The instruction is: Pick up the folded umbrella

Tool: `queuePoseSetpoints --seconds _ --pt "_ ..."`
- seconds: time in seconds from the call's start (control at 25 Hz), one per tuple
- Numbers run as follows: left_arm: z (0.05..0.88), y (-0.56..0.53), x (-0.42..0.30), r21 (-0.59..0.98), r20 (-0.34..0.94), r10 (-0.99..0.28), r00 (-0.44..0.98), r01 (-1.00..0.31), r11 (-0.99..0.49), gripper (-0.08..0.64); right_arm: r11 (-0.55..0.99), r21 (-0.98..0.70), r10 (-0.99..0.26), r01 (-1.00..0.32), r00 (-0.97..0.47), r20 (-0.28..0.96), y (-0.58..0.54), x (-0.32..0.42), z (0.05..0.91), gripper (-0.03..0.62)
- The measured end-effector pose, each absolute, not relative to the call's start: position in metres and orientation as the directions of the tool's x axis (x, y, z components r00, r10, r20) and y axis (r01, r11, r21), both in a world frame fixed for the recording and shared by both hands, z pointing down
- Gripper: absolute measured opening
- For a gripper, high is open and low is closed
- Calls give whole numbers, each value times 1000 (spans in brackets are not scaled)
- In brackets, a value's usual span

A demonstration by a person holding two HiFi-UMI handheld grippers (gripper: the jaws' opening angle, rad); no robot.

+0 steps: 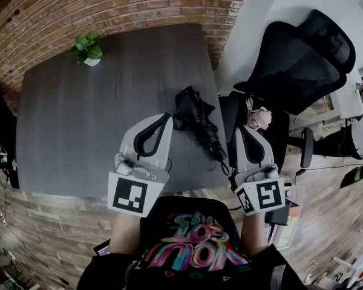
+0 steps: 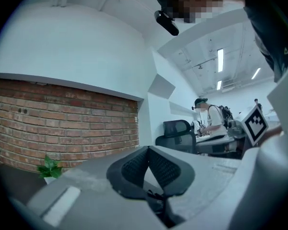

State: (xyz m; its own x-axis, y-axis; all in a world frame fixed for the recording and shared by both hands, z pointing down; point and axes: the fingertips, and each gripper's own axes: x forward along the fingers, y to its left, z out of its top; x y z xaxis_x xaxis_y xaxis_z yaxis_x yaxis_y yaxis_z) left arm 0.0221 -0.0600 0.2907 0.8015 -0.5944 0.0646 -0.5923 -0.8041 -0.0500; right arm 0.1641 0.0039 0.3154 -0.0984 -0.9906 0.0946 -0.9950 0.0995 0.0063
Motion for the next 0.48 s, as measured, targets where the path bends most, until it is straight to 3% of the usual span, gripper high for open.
queuePoseSetpoints --seconds 0.48 --pt "282 -70 36 -71 64 -702 709 -699 -712 2 240 -27 -966 -970 -242 91 -31 189 315 -1"
